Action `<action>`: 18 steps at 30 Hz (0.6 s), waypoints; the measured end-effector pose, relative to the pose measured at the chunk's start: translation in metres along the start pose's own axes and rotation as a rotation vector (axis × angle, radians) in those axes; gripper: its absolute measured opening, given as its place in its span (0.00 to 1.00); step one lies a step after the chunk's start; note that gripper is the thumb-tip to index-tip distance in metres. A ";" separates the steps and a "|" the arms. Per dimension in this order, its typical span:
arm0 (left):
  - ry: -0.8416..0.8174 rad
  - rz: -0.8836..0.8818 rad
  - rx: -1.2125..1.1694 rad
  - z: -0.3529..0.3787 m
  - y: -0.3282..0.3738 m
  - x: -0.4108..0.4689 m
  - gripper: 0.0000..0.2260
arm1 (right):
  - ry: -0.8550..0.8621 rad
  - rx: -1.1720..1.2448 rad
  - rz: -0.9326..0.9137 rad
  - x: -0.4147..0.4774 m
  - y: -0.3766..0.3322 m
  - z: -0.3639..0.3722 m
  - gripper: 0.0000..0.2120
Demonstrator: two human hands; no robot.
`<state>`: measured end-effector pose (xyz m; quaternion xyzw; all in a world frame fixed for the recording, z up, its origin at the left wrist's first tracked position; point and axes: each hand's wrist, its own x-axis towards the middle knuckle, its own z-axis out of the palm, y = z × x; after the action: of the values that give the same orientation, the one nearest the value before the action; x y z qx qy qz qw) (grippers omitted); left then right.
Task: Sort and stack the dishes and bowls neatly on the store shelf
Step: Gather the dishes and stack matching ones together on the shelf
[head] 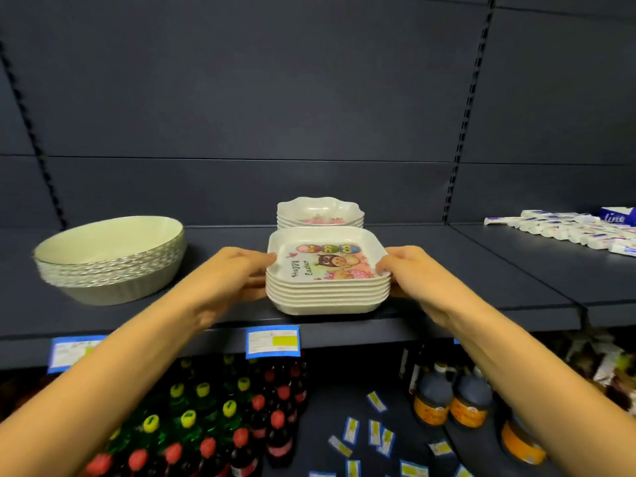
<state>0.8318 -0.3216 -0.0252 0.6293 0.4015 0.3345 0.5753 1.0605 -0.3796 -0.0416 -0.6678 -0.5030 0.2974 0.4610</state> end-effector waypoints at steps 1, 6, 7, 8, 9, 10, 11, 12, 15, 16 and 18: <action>0.008 -0.009 0.013 -0.009 -0.003 -0.002 0.12 | -0.012 -0.001 0.004 0.001 -0.001 0.009 0.13; 0.072 -0.057 0.059 -0.042 -0.018 -0.002 0.12 | -0.054 0.002 0.035 0.013 -0.007 0.048 0.15; 0.089 -0.064 0.064 -0.046 -0.019 -0.001 0.12 | -0.050 0.001 0.041 0.017 -0.008 0.055 0.17; 0.109 -0.071 0.062 -0.049 -0.021 0.001 0.12 | -0.045 0.001 0.045 0.021 -0.009 0.060 0.17; 0.132 -0.077 0.064 -0.051 -0.021 0.004 0.11 | -0.041 0.000 0.046 0.025 -0.010 0.065 0.16; 0.152 -0.082 0.069 -0.053 -0.021 0.007 0.11 | -0.037 0.000 0.045 0.028 -0.011 0.070 0.14; 0.173 -0.085 0.077 -0.055 -0.020 0.010 0.11 | -0.029 -0.001 0.043 0.031 -0.013 0.073 0.14; 0.193 -0.085 0.081 -0.057 -0.020 0.014 0.11 | -0.022 -0.001 0.038 0.035 -0.015 0.076 0.14; 0.228 -0.090 0.127 -0.061 -0.019 0.023 0.11 | -0.023 -0.003 0.051 0.045 -0.018 0.083 0.15; 0.235 -0.088 0.142 -0.061 -0.019 0.027 0.12 | -0.022 -0.010 0.051 0.047 -0.019 0.084 0.15; 0.235 -0.083 0.163 -0.062 -0.019 0.034 0.12 | -0.027 -0.034 0.055 0.053 -0.019 0.086 0.16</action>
<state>0.7902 -0.2630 -0.0381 0.6132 0.5176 0.3482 0.4845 0.9961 -0.3010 -0.0552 -0.6849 -0.4958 0.3105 0.4344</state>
